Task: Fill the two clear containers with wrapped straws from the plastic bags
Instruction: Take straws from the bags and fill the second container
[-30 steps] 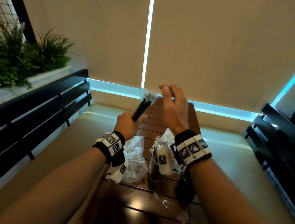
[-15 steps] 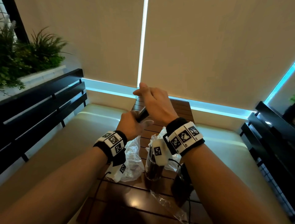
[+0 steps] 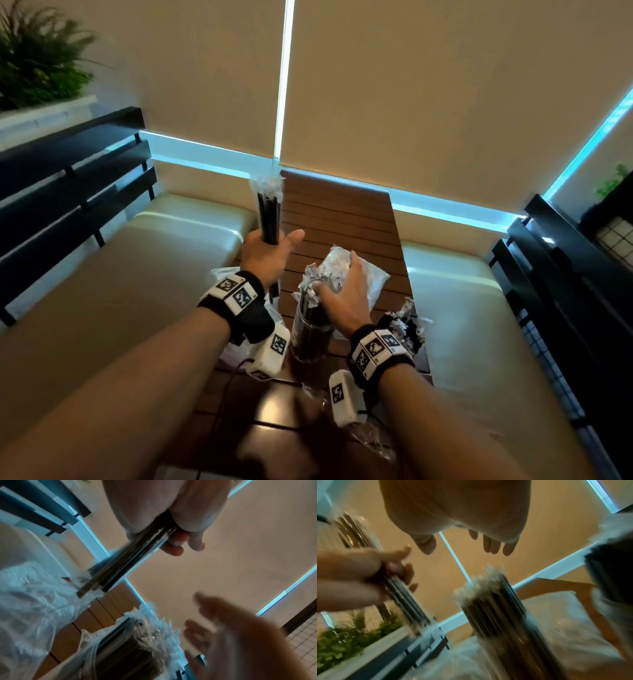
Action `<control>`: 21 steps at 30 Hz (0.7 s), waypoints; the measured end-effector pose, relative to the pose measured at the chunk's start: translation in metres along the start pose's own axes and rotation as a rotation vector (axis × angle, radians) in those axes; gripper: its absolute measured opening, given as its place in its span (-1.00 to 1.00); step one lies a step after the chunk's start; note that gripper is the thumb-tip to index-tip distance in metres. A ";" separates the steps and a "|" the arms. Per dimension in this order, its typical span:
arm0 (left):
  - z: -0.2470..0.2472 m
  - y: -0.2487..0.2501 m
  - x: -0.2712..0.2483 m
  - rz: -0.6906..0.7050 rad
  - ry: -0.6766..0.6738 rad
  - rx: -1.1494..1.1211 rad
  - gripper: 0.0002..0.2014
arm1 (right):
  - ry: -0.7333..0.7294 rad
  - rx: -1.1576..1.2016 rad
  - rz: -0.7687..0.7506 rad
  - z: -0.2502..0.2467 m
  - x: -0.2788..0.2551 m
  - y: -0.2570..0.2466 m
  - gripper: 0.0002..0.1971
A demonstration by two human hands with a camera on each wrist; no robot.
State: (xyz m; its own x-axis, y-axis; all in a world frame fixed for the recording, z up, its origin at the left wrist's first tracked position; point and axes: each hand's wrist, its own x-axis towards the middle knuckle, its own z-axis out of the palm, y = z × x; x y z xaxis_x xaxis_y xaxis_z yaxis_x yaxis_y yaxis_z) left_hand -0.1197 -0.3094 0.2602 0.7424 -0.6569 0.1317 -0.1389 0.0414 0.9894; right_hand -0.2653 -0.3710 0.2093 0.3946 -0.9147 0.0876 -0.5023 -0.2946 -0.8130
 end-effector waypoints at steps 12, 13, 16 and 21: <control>0.031 -0.024 0.013 -0.014 -0.084 -0.099 -0.60 | -0.069 0.129 0.282 0.044 -0.009 0.045 0.17; 0.032 -0.027 0.014 -0.021 -0.091 -0.100 -0.59 | -0.051 0.124 0.267 0.044 -0.006 0.045 0.05; 0.036 -0.034 0.016 -0.024 -0.108 -0.111 -0.58 | -0.006 0.131 0.255 0.049 -0.001 0.048 -0.12; 0.040 -0.045 0.022 -0.074 -0.101 -0.180 -0.62 | 0.075 0.158 0.224 0.060 0.003 0.055 -0.28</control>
State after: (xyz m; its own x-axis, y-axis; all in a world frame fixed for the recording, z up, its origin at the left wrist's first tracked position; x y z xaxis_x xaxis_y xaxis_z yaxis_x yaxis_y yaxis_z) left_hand -0.1233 -0.3561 0.2161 0.6756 -0.7348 0.0601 0.0400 0.1179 0.9922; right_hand -0.2456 -0.3731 0.1300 0.2260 -0.9718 -0.0667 -0.4425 -0.0414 -0.8958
